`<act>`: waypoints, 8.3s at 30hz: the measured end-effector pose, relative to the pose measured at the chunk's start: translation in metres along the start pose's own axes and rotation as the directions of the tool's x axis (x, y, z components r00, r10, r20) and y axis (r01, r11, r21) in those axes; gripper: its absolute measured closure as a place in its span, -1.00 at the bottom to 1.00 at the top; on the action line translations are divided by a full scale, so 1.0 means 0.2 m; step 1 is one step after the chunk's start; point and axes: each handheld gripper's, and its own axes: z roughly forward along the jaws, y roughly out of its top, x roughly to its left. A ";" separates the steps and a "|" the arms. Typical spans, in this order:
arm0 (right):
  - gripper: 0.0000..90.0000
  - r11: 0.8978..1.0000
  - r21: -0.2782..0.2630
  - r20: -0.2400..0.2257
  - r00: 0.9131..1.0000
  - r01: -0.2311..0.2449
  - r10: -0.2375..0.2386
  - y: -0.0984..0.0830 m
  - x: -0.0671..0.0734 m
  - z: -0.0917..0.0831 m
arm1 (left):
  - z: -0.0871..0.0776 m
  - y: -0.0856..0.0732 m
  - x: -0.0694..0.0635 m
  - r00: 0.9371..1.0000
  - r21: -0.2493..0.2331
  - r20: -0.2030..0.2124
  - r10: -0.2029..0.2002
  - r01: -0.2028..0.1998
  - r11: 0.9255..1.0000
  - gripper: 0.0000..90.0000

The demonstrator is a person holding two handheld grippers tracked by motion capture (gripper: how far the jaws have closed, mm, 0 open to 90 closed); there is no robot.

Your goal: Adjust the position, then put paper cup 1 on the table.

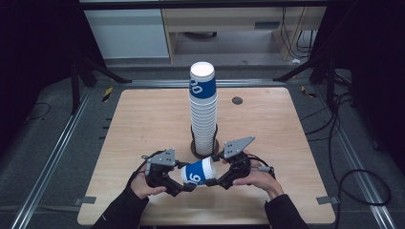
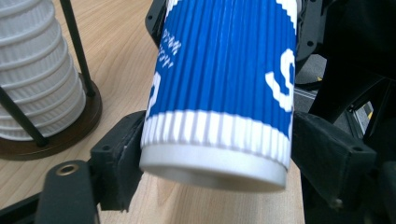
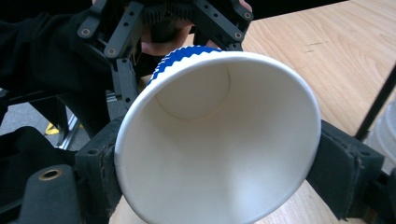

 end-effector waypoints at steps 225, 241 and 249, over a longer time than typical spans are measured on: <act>-0.87 0.887 -0.066 0.847 0.445 -0.456 0.292 -0.17 -0.54 -0.64 | -0.21 -0.19 0.27 0.847 -0.065 -0.463 -0.261 0.261 0.963 -0.64; -0.82 0.943 -0.199 0.790 0.526 -0.265 0.314 0.01 -0.31 -0.72 | -0.21 -0.19 0.27 0.846 -0.063 -0.467 -0.256 0.257 0.964 -0.64; -0.82 0.959 -0.226 0.766 0.578 -0.170 0.283 0.14 -0.19 -0.71 | -0.20 -0.19 0.27 0.850 -0.052 -0.464 -0.249 0.254 0.966 -0.64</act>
